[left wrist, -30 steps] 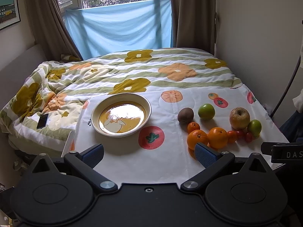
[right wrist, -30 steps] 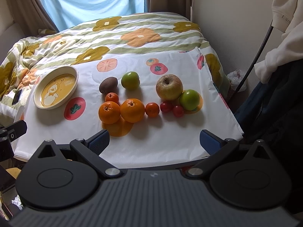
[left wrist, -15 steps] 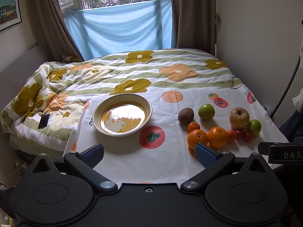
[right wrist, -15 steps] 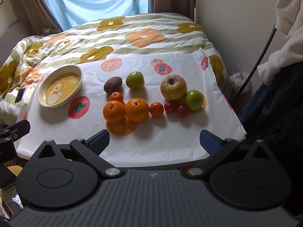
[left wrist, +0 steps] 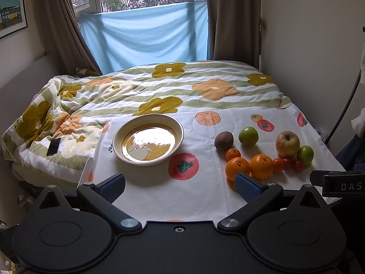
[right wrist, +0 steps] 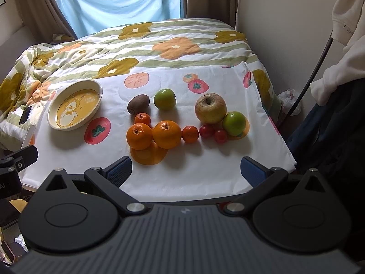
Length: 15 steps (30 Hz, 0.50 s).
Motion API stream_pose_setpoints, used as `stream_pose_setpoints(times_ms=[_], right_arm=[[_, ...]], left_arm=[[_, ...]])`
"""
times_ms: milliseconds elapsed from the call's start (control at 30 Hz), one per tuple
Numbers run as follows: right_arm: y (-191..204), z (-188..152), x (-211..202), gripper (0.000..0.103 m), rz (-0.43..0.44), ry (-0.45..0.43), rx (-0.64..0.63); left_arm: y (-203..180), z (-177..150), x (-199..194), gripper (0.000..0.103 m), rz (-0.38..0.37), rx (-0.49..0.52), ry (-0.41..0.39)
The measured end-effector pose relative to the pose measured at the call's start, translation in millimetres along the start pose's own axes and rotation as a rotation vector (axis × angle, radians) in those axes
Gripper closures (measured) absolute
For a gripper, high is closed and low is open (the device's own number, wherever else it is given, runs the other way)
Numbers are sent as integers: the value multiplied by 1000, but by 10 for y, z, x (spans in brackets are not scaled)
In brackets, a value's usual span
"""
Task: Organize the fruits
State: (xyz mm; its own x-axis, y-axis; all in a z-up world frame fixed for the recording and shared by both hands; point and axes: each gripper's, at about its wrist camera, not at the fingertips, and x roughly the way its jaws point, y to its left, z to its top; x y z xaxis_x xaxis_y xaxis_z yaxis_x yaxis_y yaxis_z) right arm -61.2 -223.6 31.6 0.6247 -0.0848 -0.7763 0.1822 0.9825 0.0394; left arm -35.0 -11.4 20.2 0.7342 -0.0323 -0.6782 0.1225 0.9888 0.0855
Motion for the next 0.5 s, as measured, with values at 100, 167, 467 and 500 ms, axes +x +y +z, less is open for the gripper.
stream_pose_setpoints(times_ms=[100, 167, 467, 500], right_arm=[[1, 7, -7, 0, 0, -1, 1], [5, 7, -9, 0, 0, -1, 0], [-36, 48, -30, 0, 3, -8, -1], [-36, 49, -30, 0, 3, -7, -1]], left_arm=[[-3, -2, -8, 0, 0, 0, -2], [-12, 0, -17, 0, 1, 1, -4], [-39, 25, -21, 0, 5, 7, -13], [-39, 24, -20, 0, 6, 7, -14]])
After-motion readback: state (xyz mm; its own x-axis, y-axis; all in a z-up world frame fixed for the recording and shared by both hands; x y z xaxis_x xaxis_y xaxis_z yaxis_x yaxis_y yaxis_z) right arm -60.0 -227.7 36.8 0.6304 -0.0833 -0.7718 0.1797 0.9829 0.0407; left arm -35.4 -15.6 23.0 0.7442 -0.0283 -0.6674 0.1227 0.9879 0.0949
